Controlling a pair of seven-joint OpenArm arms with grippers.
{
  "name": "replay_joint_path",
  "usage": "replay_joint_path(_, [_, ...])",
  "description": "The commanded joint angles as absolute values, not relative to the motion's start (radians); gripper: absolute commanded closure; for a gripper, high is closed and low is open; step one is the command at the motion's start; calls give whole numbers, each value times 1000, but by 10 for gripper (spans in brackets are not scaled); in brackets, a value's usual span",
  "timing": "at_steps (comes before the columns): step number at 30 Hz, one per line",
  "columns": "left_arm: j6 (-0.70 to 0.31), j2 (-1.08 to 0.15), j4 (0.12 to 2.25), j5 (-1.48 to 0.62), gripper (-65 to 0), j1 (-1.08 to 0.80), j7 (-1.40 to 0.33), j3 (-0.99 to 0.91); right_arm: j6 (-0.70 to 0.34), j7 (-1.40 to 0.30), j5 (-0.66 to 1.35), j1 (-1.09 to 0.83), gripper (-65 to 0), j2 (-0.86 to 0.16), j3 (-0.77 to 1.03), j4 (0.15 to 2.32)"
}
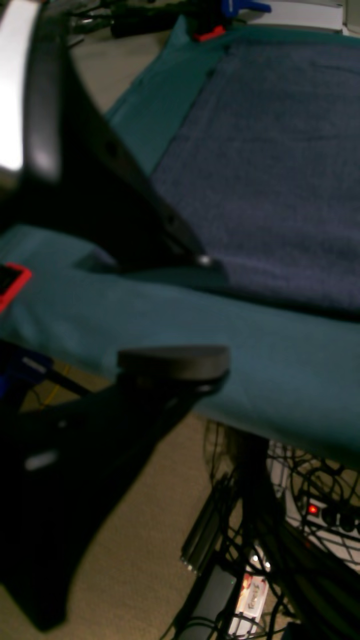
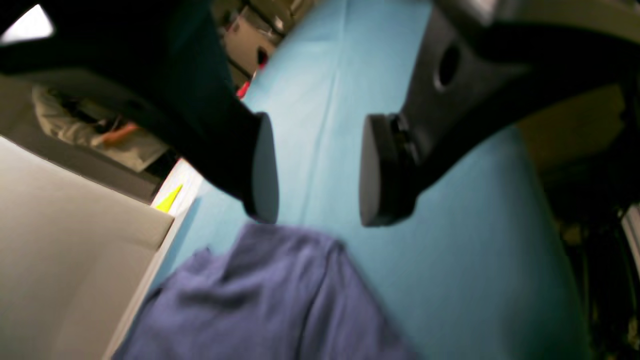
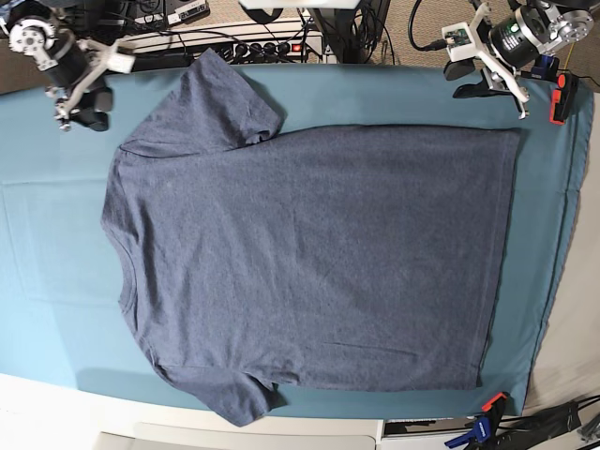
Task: Fold the T-shirt properly
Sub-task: 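Lower both grippers onto the shirt's shoulder corners and close them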
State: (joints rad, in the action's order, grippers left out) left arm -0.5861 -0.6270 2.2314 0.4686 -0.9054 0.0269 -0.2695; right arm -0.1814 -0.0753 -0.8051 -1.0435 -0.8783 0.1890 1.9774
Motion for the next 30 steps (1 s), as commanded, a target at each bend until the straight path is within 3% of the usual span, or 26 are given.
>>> replay_joint_path(1, [-585, -638, 2247, 447, -220, -914, 41, -276, -167, -87, -817, -1037, -275, -892, 183, 1988])
replay_joint_path(13, [-606, -643, 2247, 425, -220, -902, 42, -276, -38, -271, -855, -1014, -275, -892, 6, 1981])
replay_joint_path(20, [-604, -643, 2247, 425, -220, -895, 41, -276, 65, -360, -966, -914, -275, -891, -163, 1840])
replay_joint_path(30, [-604, -643, 2247, 425, -220, -895, 41, -276, 91, -415, -997, -761, -275, -842, -372, 1765])
